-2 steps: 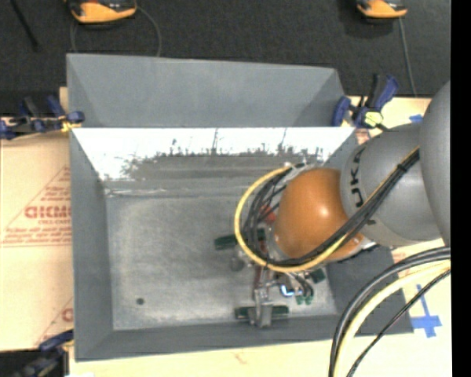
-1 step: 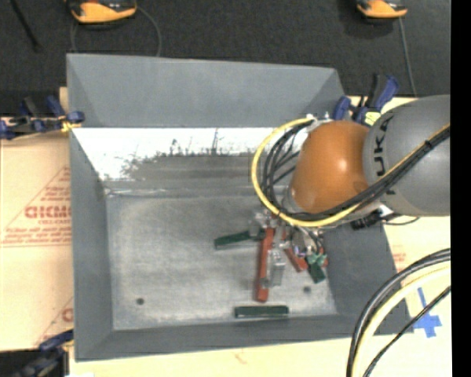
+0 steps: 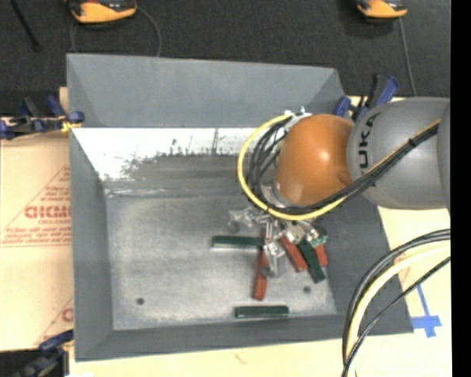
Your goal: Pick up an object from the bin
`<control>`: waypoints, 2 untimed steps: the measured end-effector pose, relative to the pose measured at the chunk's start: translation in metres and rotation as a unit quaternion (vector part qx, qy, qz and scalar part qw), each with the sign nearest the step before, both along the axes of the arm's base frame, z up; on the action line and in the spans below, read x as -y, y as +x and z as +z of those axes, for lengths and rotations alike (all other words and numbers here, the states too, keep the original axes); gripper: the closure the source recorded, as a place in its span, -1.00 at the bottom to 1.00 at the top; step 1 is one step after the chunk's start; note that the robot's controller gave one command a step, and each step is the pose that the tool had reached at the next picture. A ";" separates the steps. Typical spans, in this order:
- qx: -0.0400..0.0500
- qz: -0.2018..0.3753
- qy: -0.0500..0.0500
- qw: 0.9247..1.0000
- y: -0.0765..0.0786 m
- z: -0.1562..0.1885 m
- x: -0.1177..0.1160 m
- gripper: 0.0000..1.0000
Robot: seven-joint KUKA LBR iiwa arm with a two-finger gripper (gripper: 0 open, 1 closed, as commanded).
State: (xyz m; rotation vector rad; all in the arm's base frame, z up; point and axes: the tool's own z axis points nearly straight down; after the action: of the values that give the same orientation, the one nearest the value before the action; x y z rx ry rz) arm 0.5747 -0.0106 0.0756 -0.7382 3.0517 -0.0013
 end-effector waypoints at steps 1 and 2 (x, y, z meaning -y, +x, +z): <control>0.001 -0.003 0.002 1.000 0.001 0.001 -0.001 1.00; 0.001 -0.004 0.002 1.000 0.000 0.001 -0.001 -1.00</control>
Offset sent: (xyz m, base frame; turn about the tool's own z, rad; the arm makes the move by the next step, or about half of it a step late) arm 0.0000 0.0000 0.0000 0.0000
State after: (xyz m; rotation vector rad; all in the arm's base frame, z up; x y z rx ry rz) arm 0.5752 -0.0101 0.0769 -0.7268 3.0517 0.0028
